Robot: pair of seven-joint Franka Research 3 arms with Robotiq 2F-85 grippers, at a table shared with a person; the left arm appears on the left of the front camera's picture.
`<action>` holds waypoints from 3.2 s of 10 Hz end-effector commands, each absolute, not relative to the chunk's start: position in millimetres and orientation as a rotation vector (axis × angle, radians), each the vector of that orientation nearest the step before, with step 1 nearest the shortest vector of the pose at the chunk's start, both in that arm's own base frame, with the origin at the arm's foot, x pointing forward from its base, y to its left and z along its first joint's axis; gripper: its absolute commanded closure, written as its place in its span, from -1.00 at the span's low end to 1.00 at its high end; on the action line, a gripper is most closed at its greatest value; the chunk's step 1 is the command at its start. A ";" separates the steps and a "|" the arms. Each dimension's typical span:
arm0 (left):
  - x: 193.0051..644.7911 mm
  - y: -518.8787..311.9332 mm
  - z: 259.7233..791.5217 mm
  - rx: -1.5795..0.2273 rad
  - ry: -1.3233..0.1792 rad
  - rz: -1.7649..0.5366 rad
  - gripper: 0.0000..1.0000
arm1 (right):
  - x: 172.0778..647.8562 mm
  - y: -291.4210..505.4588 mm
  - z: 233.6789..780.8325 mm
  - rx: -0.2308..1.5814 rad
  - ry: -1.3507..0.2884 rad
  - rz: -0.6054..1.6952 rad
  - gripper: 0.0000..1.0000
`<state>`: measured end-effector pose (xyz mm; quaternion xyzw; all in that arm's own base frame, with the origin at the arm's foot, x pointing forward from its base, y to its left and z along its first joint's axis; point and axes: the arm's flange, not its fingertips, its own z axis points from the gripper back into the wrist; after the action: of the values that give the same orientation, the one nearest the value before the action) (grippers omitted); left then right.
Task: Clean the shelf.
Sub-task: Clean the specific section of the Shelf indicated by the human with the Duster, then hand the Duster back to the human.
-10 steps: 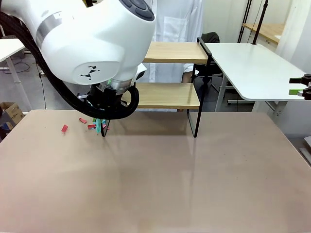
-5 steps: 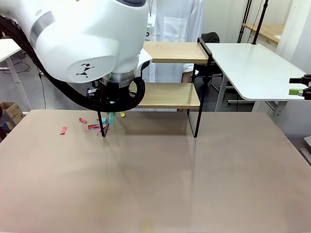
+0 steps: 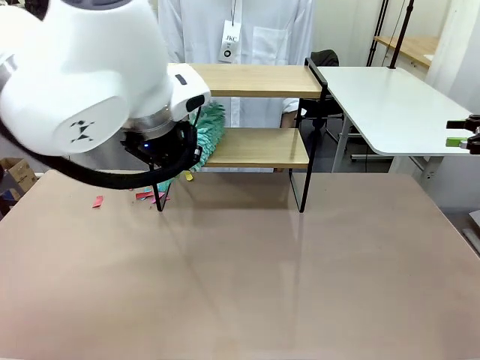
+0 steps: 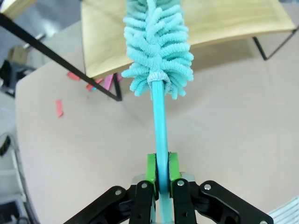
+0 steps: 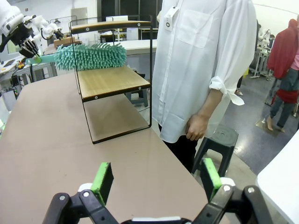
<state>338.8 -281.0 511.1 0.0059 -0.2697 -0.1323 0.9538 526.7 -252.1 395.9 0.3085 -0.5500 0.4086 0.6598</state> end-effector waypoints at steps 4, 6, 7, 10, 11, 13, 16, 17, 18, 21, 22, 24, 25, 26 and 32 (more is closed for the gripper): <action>334.5 -245.0 508.7 -0.264 -0.545 -0.571 0.74 | 527.4 -248.2 402.4 0.684 -1.221 0.915 -1.00; 333.8 -228.6 510.3 -0.324 -0.536 -0.610 0.74 | 527.4 -248.2 402.4 0.684 -1.221 0.915 -1.00; 333.6 -219.5 511.6 -0.386 -0.539 -0.642 0.74 | 527.4 -248.2 402.4 0.684 -1.221 0.915 -1.00; 331.8 -189.6 514.1 -0.528 -0.509 -0.755 0.74 | 527.4 -248.2 402.4 0.684 -1.221 0.915 -1.00; 333.1 -183.6 516.2 -0.553 -0.468 -0.802 0.74 | 527.4 -248.2 402.4 0.684 -1.221 0.915 -1.00; 327.7 -170.2 532.9 -0.465 -0.376 -0.904 0.74 | 527.4 -248.2 402.4 0.684 -1.221 0.915 -1.00; 315.3 -149.7 558.0 -0.301 -0.246 -1.035 0.74 | 527.4 -248.2 402.4 0.684 -1.221 0.915 -1.00; 310.4 -146.3 563.3 -0.269 -0.187 -1.064 0.74 | 527.4 -248.2 402.4 0.684 -1.221 0.915 -1.00; 304.6 -135.5 572.3 -0.223 -0.124 -1.061 0.74 | 527.4 -248.2 402.4 0.684 -1.221 0.915 -1.00; 298.7 -125.4 602.3 -0.121 0.035 -1.128 0.74 | 527.4 -248.2 402.4 0.684 -1.221 0.915 -1.00; 300.0 -131.6 615.7 -0.078 0.063 -1.163 0.74 | 527.4 -248.2 402.4 0.684 -1.221 0.915 -1.00; 302.3 -137.8 632.8 -0.027 0.120 -1.176 0.74 | 527.4 -248.2 402.4 0.684 -1.221 0.915 -1.00; 304.1 -141.1 637.0 0.027 0.139 -1.188 0.74 | 527.4 -248.2 402.4 0.684 -1.221 0.915 -1.00; 307.6 -137.9 637.5 0.066 0.155 -1.158 0.74 | 527.4 -248.2 402.4 0.684 -1.221 0.915 -1.00; 296.6 -142.4 628.5 -0.031 0.116 -1.152 0.74 | 527.4 -248.2 402.4 0.684 -1.221 0.915 -1.00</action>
<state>299.9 -145.7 631.7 -0.0050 0.0630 -0.5457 0.8356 526.7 -252.1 395.9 0.3086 -0.5500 0.4085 0.6599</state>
